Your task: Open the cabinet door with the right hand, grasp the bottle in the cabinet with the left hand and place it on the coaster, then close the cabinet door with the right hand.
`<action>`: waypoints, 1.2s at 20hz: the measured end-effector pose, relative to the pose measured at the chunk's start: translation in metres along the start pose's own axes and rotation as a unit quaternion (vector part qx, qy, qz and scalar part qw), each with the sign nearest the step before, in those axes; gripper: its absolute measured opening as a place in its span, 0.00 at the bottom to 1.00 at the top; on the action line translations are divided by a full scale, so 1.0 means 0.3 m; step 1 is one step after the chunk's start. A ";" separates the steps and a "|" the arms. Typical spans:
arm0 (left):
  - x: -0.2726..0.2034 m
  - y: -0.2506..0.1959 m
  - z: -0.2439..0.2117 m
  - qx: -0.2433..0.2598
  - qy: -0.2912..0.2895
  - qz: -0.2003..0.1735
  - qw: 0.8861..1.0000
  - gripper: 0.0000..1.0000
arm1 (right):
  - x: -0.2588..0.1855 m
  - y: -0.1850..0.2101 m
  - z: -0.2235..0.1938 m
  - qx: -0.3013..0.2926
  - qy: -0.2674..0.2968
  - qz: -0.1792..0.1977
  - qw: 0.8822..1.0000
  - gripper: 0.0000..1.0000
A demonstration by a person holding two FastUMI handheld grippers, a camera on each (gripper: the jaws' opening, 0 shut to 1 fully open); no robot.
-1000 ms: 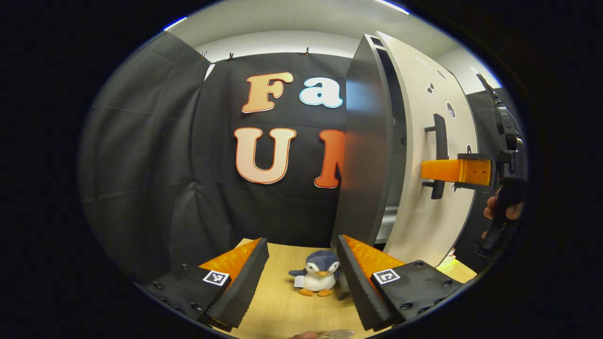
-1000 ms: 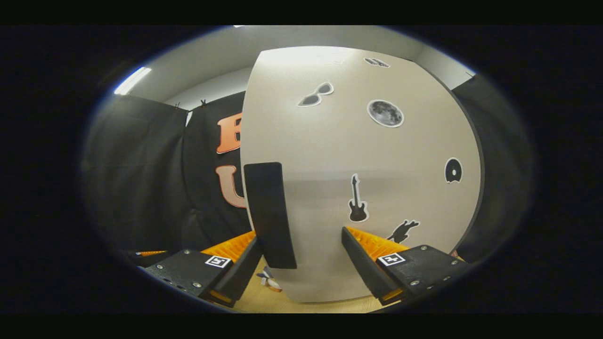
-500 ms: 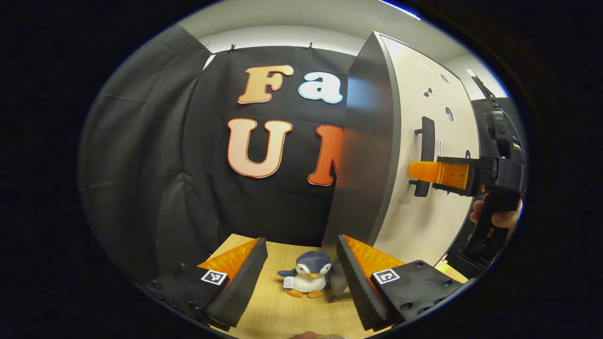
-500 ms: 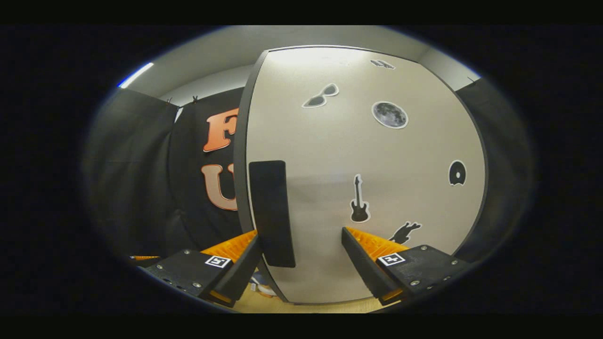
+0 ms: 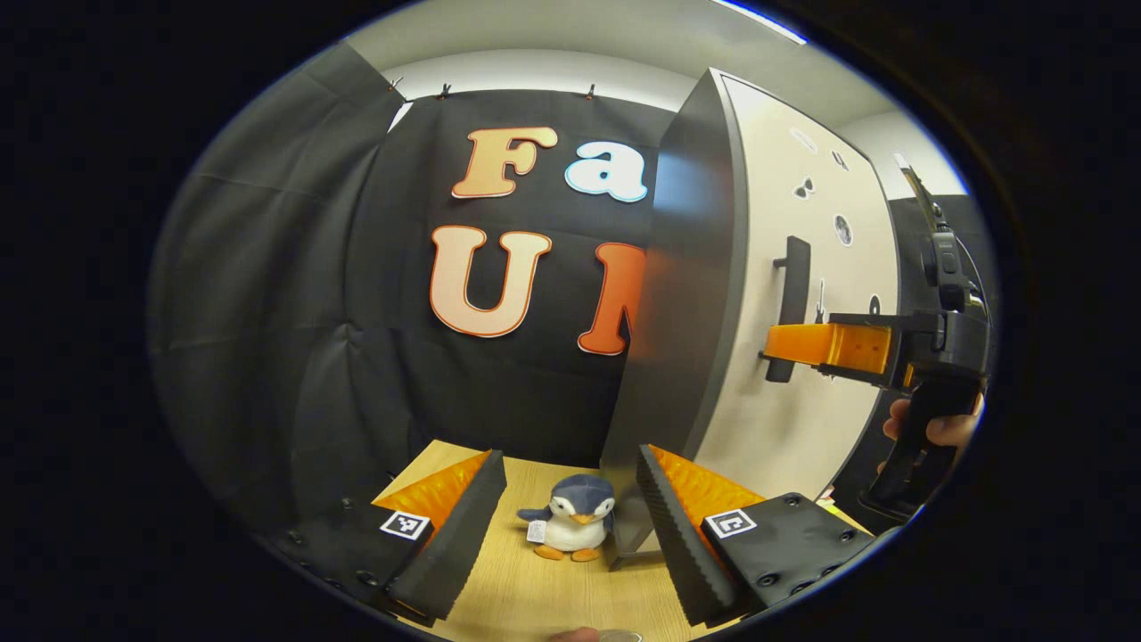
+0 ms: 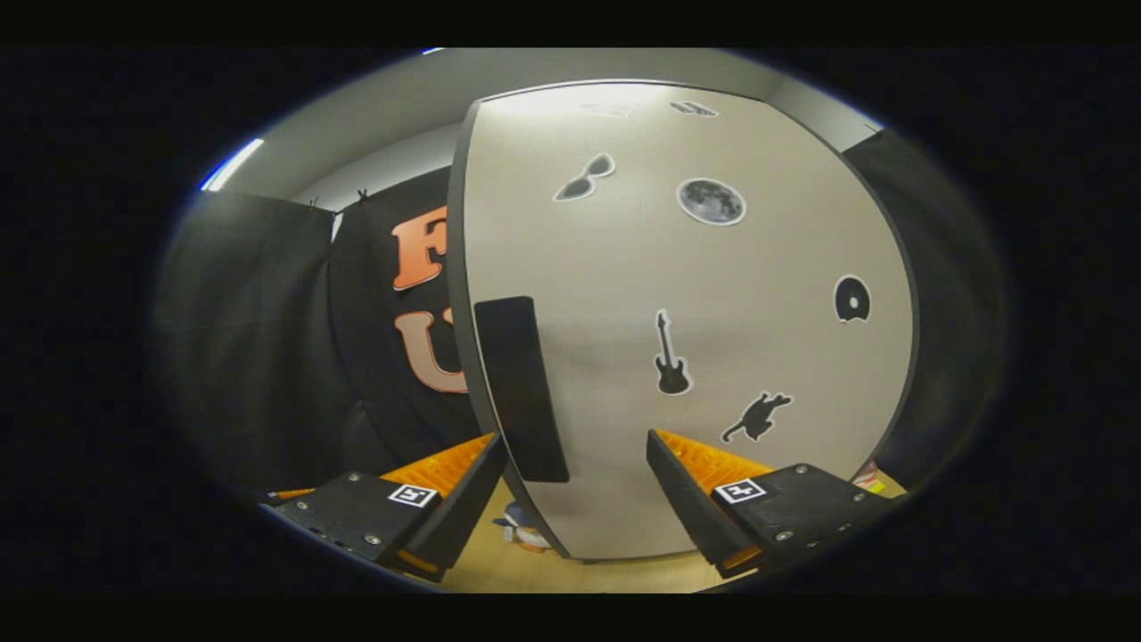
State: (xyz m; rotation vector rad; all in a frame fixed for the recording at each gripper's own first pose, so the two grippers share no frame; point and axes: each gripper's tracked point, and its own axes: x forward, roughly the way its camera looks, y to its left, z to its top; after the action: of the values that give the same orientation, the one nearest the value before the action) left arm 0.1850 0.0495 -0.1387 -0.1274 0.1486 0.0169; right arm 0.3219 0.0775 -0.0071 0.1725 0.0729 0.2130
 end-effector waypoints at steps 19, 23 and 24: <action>-0.537 -0.410 0.180 0.081 -0.055 -0.013 0.995 0.94 | -0.955 -0.342 0.065 -0.053 -0.024 -0.067 0.996 0.97; -0.600 -0.425 0.189 0.085 -0.061 -0.001 0.995 0.94 | -1.020 -0.355 0.069 -0.054 -0.025 -0.064 0.996 0.97; -0.616 -0.419 0.185 0.082 -0.057 0.003 0.995 0.96 | -1.028 -0.349 0.067 -0.053 -0.025 -0.060 0.996 0.97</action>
State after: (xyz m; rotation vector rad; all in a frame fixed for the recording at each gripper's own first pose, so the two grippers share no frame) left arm 0.0137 -0.0696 -0.0409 0.0383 0.0350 0.0176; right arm 0.0443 -0.0933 0.0106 0.0665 0.0221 0.0918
